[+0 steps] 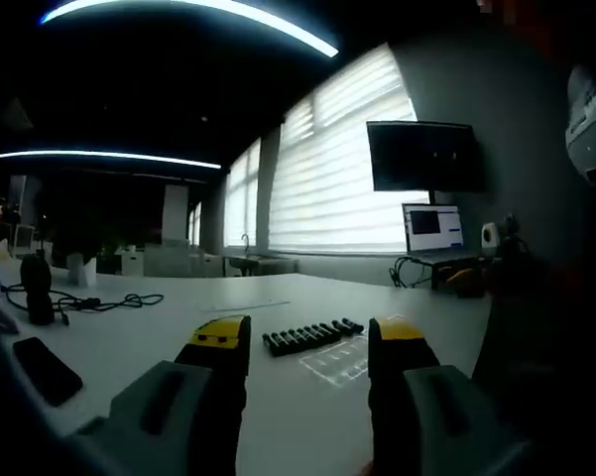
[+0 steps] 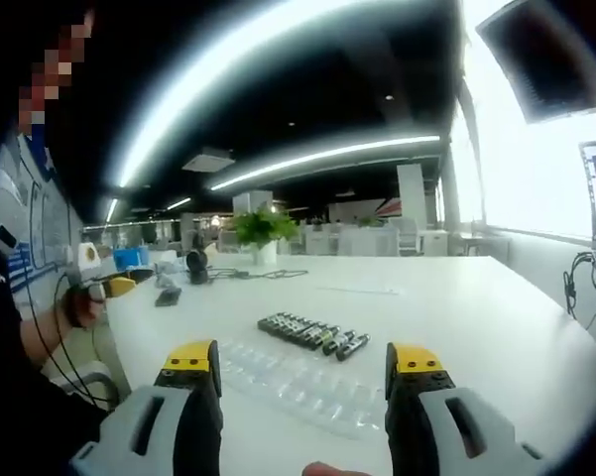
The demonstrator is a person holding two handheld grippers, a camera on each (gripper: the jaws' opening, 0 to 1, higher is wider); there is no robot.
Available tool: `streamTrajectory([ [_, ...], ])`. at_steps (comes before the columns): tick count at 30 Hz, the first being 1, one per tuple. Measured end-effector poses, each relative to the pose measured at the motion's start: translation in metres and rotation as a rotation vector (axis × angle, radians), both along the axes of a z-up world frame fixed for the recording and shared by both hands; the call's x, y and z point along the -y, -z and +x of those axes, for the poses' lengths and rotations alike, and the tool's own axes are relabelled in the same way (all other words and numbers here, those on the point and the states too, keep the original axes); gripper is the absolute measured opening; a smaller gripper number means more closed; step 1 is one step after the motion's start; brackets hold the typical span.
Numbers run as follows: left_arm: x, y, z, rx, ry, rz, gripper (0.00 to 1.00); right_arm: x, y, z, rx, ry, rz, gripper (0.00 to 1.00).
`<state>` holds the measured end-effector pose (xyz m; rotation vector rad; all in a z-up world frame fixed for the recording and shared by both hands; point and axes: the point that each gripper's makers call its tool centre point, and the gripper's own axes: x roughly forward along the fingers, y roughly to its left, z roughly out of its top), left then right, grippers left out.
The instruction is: Grip medicine bottles put into box
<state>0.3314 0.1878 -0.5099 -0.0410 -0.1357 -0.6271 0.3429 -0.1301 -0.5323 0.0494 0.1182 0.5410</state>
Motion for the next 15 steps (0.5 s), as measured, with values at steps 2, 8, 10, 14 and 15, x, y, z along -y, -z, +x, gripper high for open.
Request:
streamTrajectory([
  [2,0.0,0.003,0.008,0.007,0.004,-0.006,0.41,-0.003,-0.001,0.006,0.002,-0.007,0.001,0.64],
  [8,-0.003,0.013,0.034,0.002,0.02,-0.034,0.45,-0.012,-0.006,0.016,0.02,-0.036,-0.027,0.7],
  [10,-0.002,0.014,0.038,-0.012,0.028,-0.024,0.45,-0.013,-0.008,0.02,0.015,-0.045,-0.018,0.71],
  [14,-0.002,0.015,0.037,-0.035,0.037,-0.011,0.45,-0.011,-0.005,0.023,0.016,-0.057,-0.061,0.71],
  [15,-0.002,0.015,0.036,-0.035,0.036,-0.006,0.45,-0.011,-0.005,0.023,0.018,-0.059,-0.064,0.72],
])
